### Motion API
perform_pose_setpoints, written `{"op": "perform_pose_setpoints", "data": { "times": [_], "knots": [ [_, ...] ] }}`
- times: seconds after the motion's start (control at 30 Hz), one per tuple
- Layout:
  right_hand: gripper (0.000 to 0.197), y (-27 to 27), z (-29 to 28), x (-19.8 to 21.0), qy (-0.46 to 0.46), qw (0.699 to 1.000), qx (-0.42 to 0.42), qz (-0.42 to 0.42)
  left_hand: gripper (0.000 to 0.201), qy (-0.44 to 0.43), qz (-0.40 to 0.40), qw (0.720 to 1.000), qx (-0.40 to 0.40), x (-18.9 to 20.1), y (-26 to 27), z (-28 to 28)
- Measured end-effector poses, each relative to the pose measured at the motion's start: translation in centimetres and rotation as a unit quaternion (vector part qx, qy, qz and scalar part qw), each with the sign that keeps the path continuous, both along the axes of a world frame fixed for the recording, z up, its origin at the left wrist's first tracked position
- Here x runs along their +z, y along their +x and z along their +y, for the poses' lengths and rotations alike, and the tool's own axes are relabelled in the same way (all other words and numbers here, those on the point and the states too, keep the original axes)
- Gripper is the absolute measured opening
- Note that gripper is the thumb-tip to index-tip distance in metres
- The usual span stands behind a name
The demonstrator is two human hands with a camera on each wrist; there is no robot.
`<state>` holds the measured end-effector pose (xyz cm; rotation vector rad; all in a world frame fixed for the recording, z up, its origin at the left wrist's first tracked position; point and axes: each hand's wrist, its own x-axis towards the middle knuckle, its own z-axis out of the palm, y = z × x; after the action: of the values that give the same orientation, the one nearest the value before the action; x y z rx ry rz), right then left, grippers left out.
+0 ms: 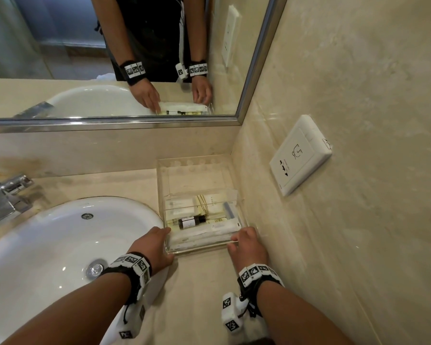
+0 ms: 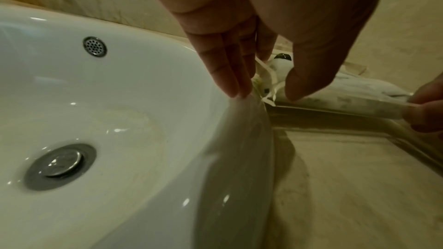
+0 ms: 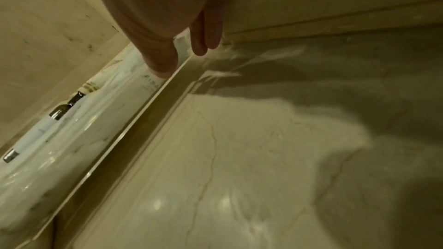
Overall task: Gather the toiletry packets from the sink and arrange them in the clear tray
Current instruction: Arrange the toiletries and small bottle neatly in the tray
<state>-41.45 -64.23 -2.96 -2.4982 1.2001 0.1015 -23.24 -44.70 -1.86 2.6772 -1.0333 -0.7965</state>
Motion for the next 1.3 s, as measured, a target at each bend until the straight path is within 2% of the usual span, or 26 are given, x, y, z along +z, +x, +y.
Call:
{"op": "perform_pose_setpoints", "data": {
  "times": [0.27,0.43,0.7,1.3],
  "knots": [
    [0.012,1.1,-0.8,-0.1,0.011,1.0,-0.007,-0.002,0.085,0.001,0.008,1.0,0.012,0.0,0.9,-0.7],
    [0.011,2.0,-1.1,-0.1,0.014,1.0,-0.015,-0.006,0.076,0.014,-0.005,0.999,-0.037,0.1,1.5,-1.1],
    [0.013,3.2,-1.7,-0.3,0.014,1.0,-0.01,0.0,0.073,0.039,-0.026,0.997,-0.055,0.2,2.6,-1.9],
    [0.01,3.9,-2.4,-0.9,0.03,0.999,-0.011,0.01,0.077,0.094,-0.045,0.989,-0.109,1.2,3.3,-3.8]
  ]
}}
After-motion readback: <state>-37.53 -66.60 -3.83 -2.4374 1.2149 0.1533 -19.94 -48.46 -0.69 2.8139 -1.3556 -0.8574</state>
